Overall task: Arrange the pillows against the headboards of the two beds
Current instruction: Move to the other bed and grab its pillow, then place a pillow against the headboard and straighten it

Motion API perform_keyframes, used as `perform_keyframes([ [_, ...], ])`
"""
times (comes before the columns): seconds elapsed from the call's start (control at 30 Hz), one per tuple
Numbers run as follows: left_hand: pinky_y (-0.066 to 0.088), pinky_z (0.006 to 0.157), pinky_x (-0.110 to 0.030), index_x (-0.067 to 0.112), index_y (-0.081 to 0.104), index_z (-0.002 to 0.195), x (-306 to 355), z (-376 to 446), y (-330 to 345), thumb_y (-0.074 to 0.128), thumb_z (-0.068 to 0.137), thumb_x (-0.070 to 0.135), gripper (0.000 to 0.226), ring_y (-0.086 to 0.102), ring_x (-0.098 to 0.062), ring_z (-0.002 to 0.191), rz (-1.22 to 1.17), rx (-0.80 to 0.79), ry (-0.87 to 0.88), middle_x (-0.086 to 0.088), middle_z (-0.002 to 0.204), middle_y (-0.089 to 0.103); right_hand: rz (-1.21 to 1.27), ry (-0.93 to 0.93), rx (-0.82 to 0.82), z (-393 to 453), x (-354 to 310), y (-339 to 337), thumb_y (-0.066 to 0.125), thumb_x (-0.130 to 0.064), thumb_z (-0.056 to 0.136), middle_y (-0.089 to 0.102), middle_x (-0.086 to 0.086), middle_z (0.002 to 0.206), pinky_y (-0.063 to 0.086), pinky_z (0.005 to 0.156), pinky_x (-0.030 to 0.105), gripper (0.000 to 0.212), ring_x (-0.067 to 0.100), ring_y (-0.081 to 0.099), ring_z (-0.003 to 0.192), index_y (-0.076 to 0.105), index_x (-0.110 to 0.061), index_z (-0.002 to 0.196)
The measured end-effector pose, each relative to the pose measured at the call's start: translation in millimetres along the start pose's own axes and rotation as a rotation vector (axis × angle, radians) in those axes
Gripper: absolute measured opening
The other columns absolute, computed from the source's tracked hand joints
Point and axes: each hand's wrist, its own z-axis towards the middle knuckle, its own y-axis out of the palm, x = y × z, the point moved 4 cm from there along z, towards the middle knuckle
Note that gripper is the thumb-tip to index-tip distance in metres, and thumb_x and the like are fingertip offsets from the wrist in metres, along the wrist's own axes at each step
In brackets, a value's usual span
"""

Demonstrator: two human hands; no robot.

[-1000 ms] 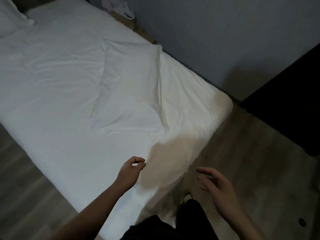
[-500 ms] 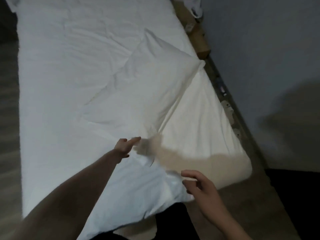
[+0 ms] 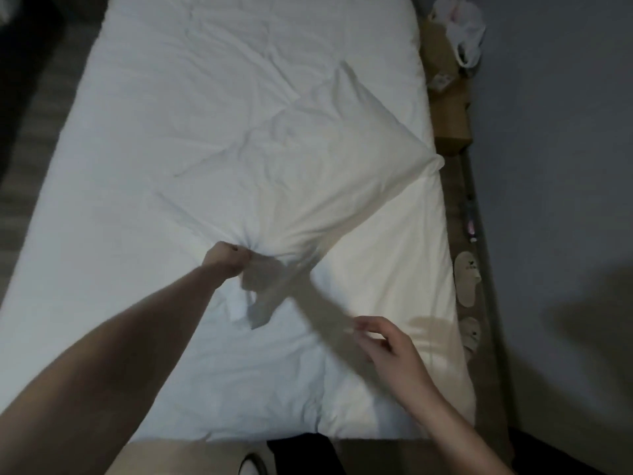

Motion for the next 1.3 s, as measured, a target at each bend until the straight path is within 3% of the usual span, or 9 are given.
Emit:
perform_keyframes([
  [0.17, 0.045, 0.061, -0.034, 0.011, 0.059, 0.058, 30, -107, -29, 0.073, 0.083, 0.029, 0.034, 0.053, -0.017, 0.055, -0.257, -0.045, 0.298, -0.002, 0.057, 0.06, -0.066, -0.058, 0.02, -9, -37, -1, 0.074, -0.026, 0.093, 0.076, -0.019, 0.11, 0.062, 0.093, 0.045, 0.019, 0.014, 0.073, 0.098, 0.075, -0.039, 0.107],
  [0.27, 0.042, 0.058, -0.031, 0.008, 0.053, 0.06, 33, -195, -29, 0.074, 0.087, 0.029, 0.041, 0.052, -0.014, 0.053, -0.325, -0.108, 0.442, -0.003, 0.057, 0.059, 0.071, -0.011, 0.065, -17, -50, -2, 0.071, -0.039, 0.094, 0.071, 0.0, 0.124, 0.058, 0.099, 0.052, 0.027, 0.019, 0.071, 0.106, 0.067, -0.032, 0.12],
  [0.4, 0.038, 0.06, -0.033, 0.003, 0.041, 0.062, -17, -295, -28, 0.073, 0.09, 0.026, 0.049, 0.049, -0.016, 0.059, -0.419, -0.205, 0.528, -0.008, 0.06, 0.046, 0.257, 0.326, -0.003, -40, -31, 8, 0.076, -0.068, 0.078, 0.065, 0.003, 0.126, 0.064, 0.081, 0.051, 0.087, 0.028, 0.072, 0.103, 0.049, -0.019, 0.144],
  [0.5, 0.037, 0.058, -0.031, 0.012, 0.042, 0.061, -60, -355, -13, 0.073, 0.094, 0.018, 0.046, 0.047, -0.017, 0.061, -0.476, -0.3, 0.526, -0.01, 0.061, 0.042, 0.297, 0.415, -0.082, -72, 4, 27, 0.085, -0.055, 0.073, 0.08, 0.005, 0.109, 0.063, 0.065, 0.037, 0.072, 0.028, 0.078, 0.094, 0.067, -0.014, 0.13],
  [0.67, 0.035, 0.047, -0.025, 0.013, 0.051, 0.062, -136, -409, 17, 0.075, 0.091, 0.02, 0.039, 0.047, -0.019, 0.048, -0.674, -0.343, 0.349, -0.014, 0.056, 0.05, 0.345, 0.314, -0.045, -131, 53, 28, 0.085, -0.009, 0.077, 0.078, 0.013, 0.118, 0.063, 0.074, 0.037, 0.062, 0.027, 0.077, 0.1, 0.063, -0.005, 0.135],
  [0.83, 0.044, 0.062, -0.034, 0.013, 0.057, 0.064, -210, -432, 64, 0.087, 0.063, 0.063, 0.058, 0.056, -0.022, 0.06, -0.774, -0.001, -0.083, -0.009, 0.063, 0.059, 0.25, 0.124, 0.047, -179, 63, 14, 0.086, -0.002, 0.073, 0.072, 0.007, 0.126, 0.056, 0.103, 0.052, 0.069, 0.028, 0.071, 0.111, 0.054, -0.014, 0.133],
  [0.97, 0.055, 0.098, -0.057, 0.022, 0.066, 0.11, -218, -436, 129, 0.073, 0.065, 0.085, 0.078, 0.059, -0.034, 0.117, -0.959, -0.242, -0.563, -0.009, 0.118, 0.063, 0.192, 0.041, 0.029, -192, 69, -25, 0.084, -0.001, 0.076, 0.071, 0.002, 0.117, 0.055, 0.101, 0.044, 0.066, 0.023, 0.07, 0.104, 0.051, -0.015, 0.131],
  [1.1, 0.053, 0.093, -0.043, 0.014, 0.07, 0.108, -165, -438, 191, 0.066, 0.039, 0.102, 0.111, 0.057, -0.028, 0.098, -0.822, -0.396, -0.6, -0.007, 0.109, 0.061, 0.13, -0.01, -0.084, -188, 86, -95, 0.08, 0.002, 0.081, 0.068, -0.004, 0.112, 0.052, 0.1, 0.038, 0.061, 0.012, 0.067, 0.097, 0.049, -0.021, 0.127],
  [1.3, 0.047, 0.112, -0.04, 0.029, 0.078, 0.112, -59, -447, 350, 0.078, 0.032, 0.095, 0.103, 0.063, -0.026, 0.121, -0.921, -0.362, -0.54, -0.002, 0.121, 0.074, 0.06, -0.109, -0.192, -154, 86, -237, 0.081, -0.001, 0.082, 0.066, -0.006, 0.106, 0.049, 0.095, 0.033, 0.054, 0.015, 0.065, 0.096, 0.05, -0.025, 0.119],
])
